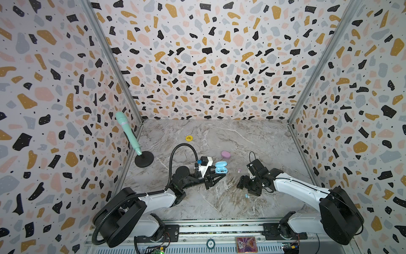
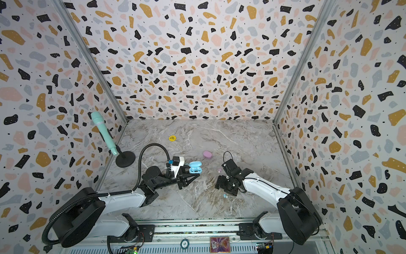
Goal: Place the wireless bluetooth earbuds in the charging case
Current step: 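Lower the right gripper and close it on the light-blue earbud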
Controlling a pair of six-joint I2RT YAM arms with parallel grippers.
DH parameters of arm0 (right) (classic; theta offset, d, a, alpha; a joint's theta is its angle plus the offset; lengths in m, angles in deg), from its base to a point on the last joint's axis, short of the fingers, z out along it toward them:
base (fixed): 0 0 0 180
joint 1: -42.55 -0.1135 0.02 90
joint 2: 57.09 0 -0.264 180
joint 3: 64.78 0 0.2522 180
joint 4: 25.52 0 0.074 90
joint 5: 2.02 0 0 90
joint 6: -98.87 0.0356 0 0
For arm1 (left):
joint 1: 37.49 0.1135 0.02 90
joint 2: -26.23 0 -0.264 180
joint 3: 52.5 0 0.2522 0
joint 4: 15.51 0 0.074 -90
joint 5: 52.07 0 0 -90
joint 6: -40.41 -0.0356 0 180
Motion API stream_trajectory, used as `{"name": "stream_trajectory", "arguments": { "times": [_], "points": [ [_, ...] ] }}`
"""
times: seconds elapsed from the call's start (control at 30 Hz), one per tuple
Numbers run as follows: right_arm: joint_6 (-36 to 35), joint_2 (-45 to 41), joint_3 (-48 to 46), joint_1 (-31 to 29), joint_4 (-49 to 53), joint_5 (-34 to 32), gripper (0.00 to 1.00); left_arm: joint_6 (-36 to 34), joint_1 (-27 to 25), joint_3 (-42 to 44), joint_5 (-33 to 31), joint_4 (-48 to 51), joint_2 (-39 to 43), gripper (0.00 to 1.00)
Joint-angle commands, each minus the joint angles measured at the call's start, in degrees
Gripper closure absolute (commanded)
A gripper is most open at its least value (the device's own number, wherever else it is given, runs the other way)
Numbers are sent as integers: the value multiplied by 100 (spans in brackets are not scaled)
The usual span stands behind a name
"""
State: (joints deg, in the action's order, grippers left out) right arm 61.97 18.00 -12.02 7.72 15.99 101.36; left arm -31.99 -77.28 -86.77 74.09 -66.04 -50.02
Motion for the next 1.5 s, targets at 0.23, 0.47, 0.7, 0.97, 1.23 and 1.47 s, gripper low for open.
{"name": "stream_trajectory", "arguments": {
  "times": [0.23, 0.47, 0.7, 0.97, 1.23, 1.47],
  "points": [
    [-1529, 516, 608, 22, 1030, -242, 48, -72, 42, -67, 93, -255, 84, 84],
    [-2357, 996, 924, 24, 1346, -107, 53, -90, 46, -58, 86, -167, 167, 84],
    [-2465, 1156, 885, 7, 1365, 5, 60, -126, 42, -58, 66, -49, 250, 84],
    [-2411, 1156, 819, -163, 1397, 28, 63, -117, 42, -92, 77, -13, 232, 84],
    [-2324, 1165, 745, -234, 1438, -110, 65, -112, 42, -85, 75, 22, 259, 84],
    [-2165, 1157, 653, -327, 1394, -169, 68, -116, 42, -76, 58, 46, 282, 84]
  ]
}}
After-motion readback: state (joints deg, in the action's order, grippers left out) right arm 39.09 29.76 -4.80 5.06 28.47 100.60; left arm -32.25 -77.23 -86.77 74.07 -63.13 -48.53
